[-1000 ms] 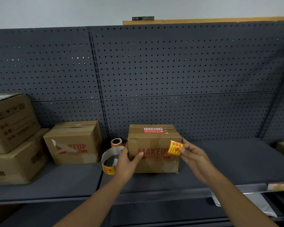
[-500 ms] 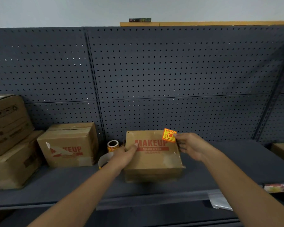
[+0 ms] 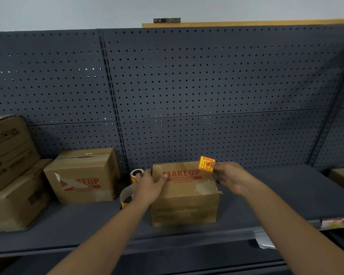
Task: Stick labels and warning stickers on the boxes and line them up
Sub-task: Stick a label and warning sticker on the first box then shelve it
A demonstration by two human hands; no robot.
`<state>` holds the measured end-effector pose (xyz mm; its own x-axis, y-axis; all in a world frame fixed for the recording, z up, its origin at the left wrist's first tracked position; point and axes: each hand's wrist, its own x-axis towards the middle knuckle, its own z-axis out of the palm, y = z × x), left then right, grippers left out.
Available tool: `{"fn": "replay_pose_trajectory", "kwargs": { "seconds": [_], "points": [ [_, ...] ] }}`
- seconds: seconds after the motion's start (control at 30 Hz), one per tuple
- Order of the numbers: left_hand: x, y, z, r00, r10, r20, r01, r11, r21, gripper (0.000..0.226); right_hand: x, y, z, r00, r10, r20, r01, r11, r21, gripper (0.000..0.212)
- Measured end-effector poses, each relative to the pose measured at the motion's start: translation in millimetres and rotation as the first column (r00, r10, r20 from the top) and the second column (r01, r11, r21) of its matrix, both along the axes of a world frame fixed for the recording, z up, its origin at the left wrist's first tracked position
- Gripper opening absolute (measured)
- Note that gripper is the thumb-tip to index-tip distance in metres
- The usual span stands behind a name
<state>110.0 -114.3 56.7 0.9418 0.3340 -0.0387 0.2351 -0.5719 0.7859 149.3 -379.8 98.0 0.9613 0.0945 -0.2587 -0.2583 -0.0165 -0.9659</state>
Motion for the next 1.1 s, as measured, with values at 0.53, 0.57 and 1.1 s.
{"fn": "replay_pose_trajectory", "kwargs": {
  "seconds": [0.53,0.57,1.1],
  "points": [
    [-49,-61,50,0.833,-0.289,0.472,0.480,0.802,-0.356,0.016,-60,0,39,0.855,0.205,0.477,-0.176,0.979,-0.105,0.013],
    [-50,-62,50,0.841,-0.281,0.462,0.474,0.795,-0.379,0.016,-61,0,38,0.852,0.191,0.487,-0.153,0.981,-0.118,0.013],
    [-49,-87,47,0.887,-0.187,0.422,0.310,0.918,-0.245,0.012,-62,-5,21,0.844,0.061,0.533,0.087,0.965,-0.249,0.012]
  ]
}}
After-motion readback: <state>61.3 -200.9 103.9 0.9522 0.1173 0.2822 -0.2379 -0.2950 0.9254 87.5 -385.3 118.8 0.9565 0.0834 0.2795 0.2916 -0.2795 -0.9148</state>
